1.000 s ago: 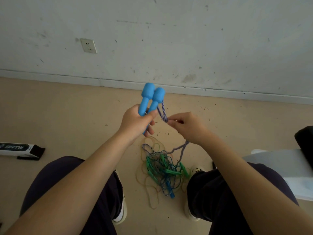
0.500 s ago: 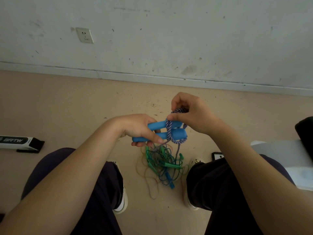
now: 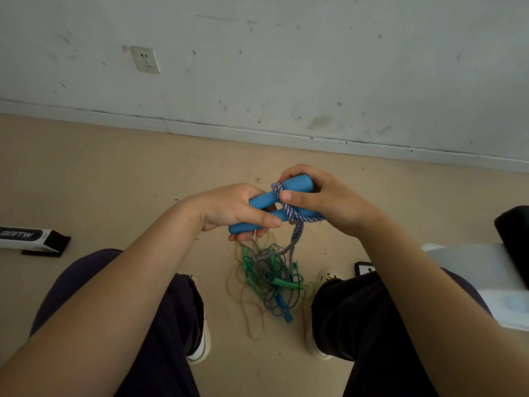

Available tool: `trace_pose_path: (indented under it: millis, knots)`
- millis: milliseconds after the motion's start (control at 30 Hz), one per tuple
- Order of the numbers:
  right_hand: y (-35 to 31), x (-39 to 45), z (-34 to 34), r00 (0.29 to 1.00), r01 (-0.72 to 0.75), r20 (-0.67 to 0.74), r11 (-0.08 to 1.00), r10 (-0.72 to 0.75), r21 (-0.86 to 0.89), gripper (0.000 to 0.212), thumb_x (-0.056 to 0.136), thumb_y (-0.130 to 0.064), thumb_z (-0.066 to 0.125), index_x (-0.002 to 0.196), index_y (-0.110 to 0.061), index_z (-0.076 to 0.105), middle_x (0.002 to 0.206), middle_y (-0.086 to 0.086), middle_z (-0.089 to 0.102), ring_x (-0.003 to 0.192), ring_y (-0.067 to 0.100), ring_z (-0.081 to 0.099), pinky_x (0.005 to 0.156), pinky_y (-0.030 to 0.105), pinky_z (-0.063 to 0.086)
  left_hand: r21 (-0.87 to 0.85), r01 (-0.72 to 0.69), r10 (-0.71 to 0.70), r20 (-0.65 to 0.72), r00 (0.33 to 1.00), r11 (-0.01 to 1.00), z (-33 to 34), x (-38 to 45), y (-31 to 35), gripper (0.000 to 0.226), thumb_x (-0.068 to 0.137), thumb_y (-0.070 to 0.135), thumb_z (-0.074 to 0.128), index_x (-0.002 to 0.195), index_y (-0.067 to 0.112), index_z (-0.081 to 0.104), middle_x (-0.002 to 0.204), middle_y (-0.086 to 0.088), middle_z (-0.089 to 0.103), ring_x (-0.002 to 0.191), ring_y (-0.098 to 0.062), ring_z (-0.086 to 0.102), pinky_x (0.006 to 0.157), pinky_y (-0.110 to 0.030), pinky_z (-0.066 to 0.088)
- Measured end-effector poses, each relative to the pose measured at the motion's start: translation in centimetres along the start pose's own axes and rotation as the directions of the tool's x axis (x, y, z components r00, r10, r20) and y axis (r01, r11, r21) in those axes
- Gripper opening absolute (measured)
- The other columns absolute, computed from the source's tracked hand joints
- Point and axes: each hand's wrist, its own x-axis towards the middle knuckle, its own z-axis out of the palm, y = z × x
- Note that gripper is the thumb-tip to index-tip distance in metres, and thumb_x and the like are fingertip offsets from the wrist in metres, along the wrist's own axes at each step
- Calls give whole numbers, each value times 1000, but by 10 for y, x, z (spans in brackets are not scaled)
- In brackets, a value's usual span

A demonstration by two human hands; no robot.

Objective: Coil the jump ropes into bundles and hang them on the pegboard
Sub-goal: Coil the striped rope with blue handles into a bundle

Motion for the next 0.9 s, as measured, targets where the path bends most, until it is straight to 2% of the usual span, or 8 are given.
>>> trace_pose_path:
  millis: [167, 233, 300, 400, 533, 600, 767, 900]
  knots:
    - [0, 3, 6, 994, -97, -23, 964, 106, 246, 42, 75, -27, 83, 108, -11, 62, 97, 11, 66, 84, 29, 65, 72, 41, 57, -1, -49, 49, -107, 993, 999, 4, 3, 0, 20, 89, 25, 75, 95, 9, 63, 72, -7, 66, 49, -19, 56, 42, -25, 43]
    - [0, 4, 6, 992, -110, -27, 942, 125, 316, 43, 74, -27, 80, 110, -10, 64, 99, 10, 68, 87, 25, 67, 77, 38, 57, -14, -65, 62, -176, 982, 998, 5, 4, -1, 23, 88, 26, 76, 97, 9, 63, 72, -5, 68, 49, -18, 57, 41, -24, 42]
    - [-1, 4, 6, 990, -111, -44, 919, 137, 379, 42, 75, -26, 77, 110, -7, 65, 94, 9, 69, 81, 19, 67, 72, 30, 58, -52, -89, 74, -242, 967, 995, 5, 6, -2, 23, 87, 26, 76, 97, 9, 63, 73, -5, 69, 49, -18, 58, 41, -25, 42]
    - [-1, 6, 7, 982, -93, -122, 928, 146, 362, 46, 77, -29, 77, 109, 1, 63, 85, 12, 64, 66, 17, 59, 61, 26, 52, -81, -102, 76, -279, 957, 991, 8, 8, -2, 20, 89, 25, 75, 96, 10, 64, 75, -6, 71, 51, -18, 60, 42, -26, 43]
    - [0, 8, 4, 952, -35, -283, 960, 117, 279, 22, 88, -23, 73, 91, -3, 64, 65, 3, 57, 55, 15, 53, 52, 25, 45, -134, -56, 20, -258, 966, 989, 7, 8, -1, 26, 90, 27, 72, 105, 8, 65, 77, -2, 70, 54, -14, 58, 47, -24, 46]
    - [-1, 8, -1, 936, -11, -336, 964, 103, 265, 21, 88, -24, 72, 86, -6, 62, 61, 3, 52, 51, 16, 49, 48, 27, 41, -115, -30, -3, -274, 962, 993, 7, 7, -1, 31, 90, 33, 72, 106, 8, 66, 70, 1, 66, 48, -13, 53, 45, -23, 43]
    - [-3, 3, -3, 980, 5, -193, 959, 52, 285, 36, 88, -37, 70, 112, -10, 64, 72, 7, 50, 52, 18, 42, 44, 26, 34, -90, -27, 5, -243, 970, 996, 12, 3, 0, 40, 81, 47, 77, 95, 11, 65, 54, -2, 57, 40, -13, 45, 42, -22, 40]
    - [-4, 1, -4, 983, -11, -174, 964, 59, 266, 35, 86, -37, 72, 109, -12, 62, 74, 9, 49, 52, 19, 42, 44, 27, 34, -136, -23, -8, -223, 975, 990, 14, 2, -1, 39, 81, 43, 78, 98, 11, 62, 53, -4, 57, 41, -15, 50, 43, -24, 44]
